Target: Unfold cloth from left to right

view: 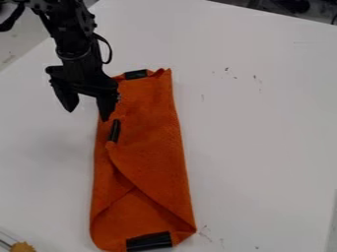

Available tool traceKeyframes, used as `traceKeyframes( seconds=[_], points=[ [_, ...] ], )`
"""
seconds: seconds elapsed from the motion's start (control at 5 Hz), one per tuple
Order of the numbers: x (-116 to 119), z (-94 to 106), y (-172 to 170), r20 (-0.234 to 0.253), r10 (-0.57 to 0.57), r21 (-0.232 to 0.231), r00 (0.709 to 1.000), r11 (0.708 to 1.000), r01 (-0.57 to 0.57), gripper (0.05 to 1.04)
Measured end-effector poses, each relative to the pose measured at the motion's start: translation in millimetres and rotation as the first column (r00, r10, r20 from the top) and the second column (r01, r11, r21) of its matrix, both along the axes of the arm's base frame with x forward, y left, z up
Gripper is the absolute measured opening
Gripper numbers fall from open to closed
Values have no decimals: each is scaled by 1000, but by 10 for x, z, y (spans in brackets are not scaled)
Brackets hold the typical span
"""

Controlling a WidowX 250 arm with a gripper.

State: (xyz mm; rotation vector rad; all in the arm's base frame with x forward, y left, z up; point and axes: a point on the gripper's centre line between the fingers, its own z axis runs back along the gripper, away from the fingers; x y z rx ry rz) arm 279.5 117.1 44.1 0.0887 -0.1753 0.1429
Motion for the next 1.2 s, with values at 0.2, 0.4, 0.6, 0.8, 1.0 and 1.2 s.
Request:
traceKeyframes(
  seconds=[0.2, 0.4, 0.6, 0.8, 1.0, 1.2],
  points=[
    [-37, -82, -12, -27, 7, -10, 1000, 1000, -7, 1001],
    [-33, -89, -75, -40, 5, -2, 999, 1000, -5, 1001],
    [-53, -45, -161, -64, -7, -2, 998, 1000, 7, 1001],
    [9, 95, -232, -17, -29, 34, 999, 999, 30, 1001],
    [21, 50, -378, -6, -42, 22, 999, 999, 42, 1001],
    [54, -29, -439, 11, -47, -22, 999, 999, 47, 1001]
  ],
)
